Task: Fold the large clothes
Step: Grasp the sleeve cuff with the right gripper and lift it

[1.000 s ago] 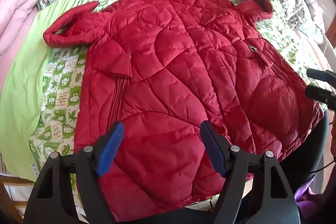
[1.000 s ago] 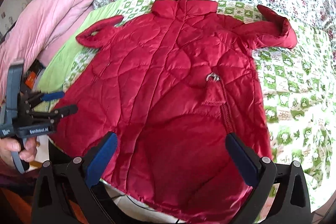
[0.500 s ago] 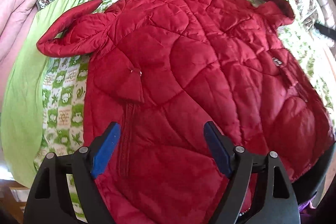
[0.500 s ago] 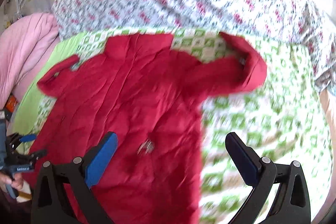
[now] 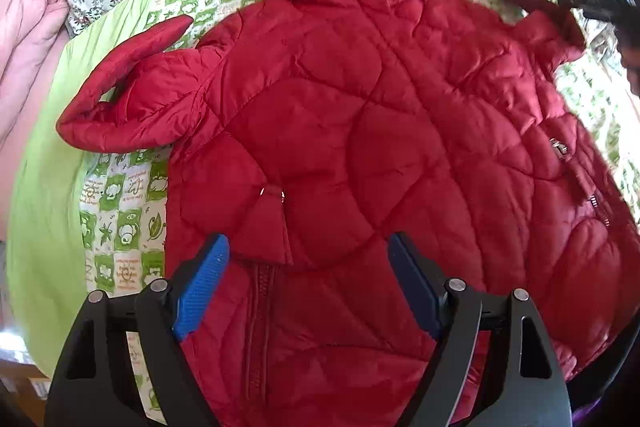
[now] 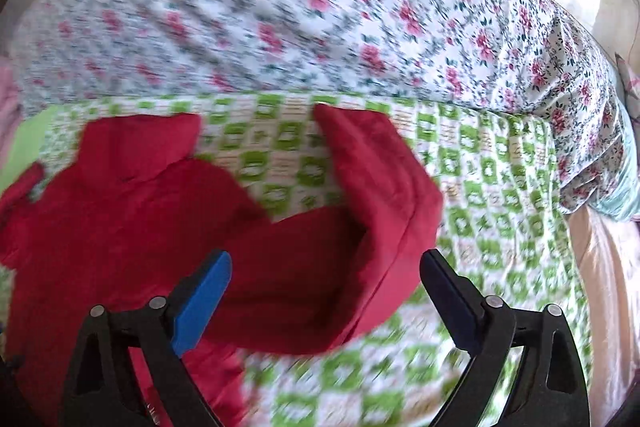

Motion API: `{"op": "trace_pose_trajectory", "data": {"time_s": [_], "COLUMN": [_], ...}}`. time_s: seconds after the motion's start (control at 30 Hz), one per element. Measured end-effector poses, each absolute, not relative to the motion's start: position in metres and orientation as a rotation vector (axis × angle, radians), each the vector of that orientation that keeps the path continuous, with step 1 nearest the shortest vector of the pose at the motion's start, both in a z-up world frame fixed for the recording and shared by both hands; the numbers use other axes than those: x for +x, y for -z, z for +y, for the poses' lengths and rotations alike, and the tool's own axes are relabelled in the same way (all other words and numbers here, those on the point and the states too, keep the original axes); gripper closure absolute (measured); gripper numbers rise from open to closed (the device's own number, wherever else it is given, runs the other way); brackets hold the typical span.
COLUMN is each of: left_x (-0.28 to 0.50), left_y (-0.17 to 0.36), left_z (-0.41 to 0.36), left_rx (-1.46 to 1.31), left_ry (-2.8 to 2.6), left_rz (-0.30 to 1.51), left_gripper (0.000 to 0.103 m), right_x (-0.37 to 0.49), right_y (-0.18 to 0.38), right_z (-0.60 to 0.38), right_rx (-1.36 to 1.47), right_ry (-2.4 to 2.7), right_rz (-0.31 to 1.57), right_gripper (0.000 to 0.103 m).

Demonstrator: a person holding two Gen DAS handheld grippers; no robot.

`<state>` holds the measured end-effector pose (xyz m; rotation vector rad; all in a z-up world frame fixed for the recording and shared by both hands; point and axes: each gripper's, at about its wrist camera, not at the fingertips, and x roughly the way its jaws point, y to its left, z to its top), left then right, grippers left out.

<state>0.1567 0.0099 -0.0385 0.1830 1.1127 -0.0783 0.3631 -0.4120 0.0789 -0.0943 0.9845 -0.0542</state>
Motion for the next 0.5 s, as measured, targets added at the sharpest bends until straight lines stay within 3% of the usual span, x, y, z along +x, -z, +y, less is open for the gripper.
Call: {"op": "trace_pose_trajectory", "data": {"time_s": [0.27,0.4,0.5], "left_x": [0.174,0.183,0.188], "left_y": [0.04,0.043,0.044], "left_z": [0.002,0.002,0.006], "left_rx": [0.17,0.161,0.121], "left_ry": [0.107,0.084,0.093], "left_rz": [1.104,1.105,1.103], "left_gripper": [0.021,0.021,0.021], "right_x": [0.436,0.451,0.446], "right_y": [-0.023,-0.016,-0.028], "right_z": [-0.436,-0.445,-0.434], "right_rx": [-0.142,-0.071,-0.066], "right_ry": [0.162,0.169,0.156], "right_rz": [1.09,1.098,1.044], "right_gripper": [0.031,0.085,0.088]}}
